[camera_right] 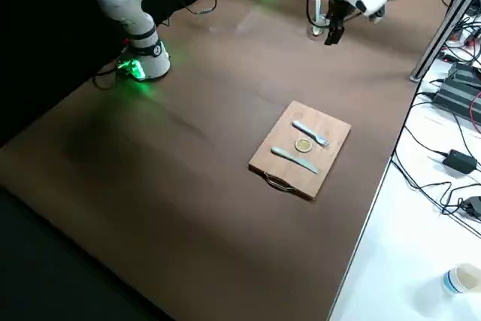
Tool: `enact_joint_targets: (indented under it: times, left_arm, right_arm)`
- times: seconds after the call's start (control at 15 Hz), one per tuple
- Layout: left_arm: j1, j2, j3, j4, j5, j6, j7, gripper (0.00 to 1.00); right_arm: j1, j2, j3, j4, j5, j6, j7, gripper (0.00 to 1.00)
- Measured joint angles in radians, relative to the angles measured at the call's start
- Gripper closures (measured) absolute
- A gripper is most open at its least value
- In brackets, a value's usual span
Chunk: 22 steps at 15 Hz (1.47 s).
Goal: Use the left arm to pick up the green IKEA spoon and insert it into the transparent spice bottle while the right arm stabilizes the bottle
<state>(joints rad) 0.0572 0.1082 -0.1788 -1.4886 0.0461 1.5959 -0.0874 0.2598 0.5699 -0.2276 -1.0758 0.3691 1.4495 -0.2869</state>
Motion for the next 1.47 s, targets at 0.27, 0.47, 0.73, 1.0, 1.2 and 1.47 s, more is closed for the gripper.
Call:
enact_joint_targets:
  times: [0.27,0.47,0.73,1.0,1.2,1.47]
  left_arm:
    - [0.0,-0.003,0.002,-0.013,0.0,0.011,0.0,0.0]
    - [0.0,-0.003,0.002,-0.016,0.0,0.013,0.0,0.0]
    - [-0.001,-0.003,0.002,-0.007,0.0,0.02,0.0,0.0]
    - [-0.006,-0.003,0.002,-0.005,0.0,0.021,0.0,0.0]
    - [-0.003,-0.004,0.003,-0.004,0.0,0.021,0.0,0.0]
    - [-0.003,-0.005,0.005,-0.004,0.0,0.021,0.0,0.0]
  right_arm:
    - [-0.138,-0.129,0.083,-0.061,-0.105,-0.007,0.11,0.0]
    - [-0.171,-0.252,0.092,-0.156,-0.23,-0.02,0.213,0.0]
    - [-0.183,-0.337,0.117,-0.193,-0.319,-0.062,0.298,0.0]
    - [-0.268,-0.345,0.12,-0.195,-0.337,-0.06,0.297,0.0]
    - [-0.281,-0.373,0.124,-0.21,-0.337,-0.062,0.297,0.0]
    - [-0.263,-0.454,0.141,-0.313,-0.342,-0.012,0.286,0.0]
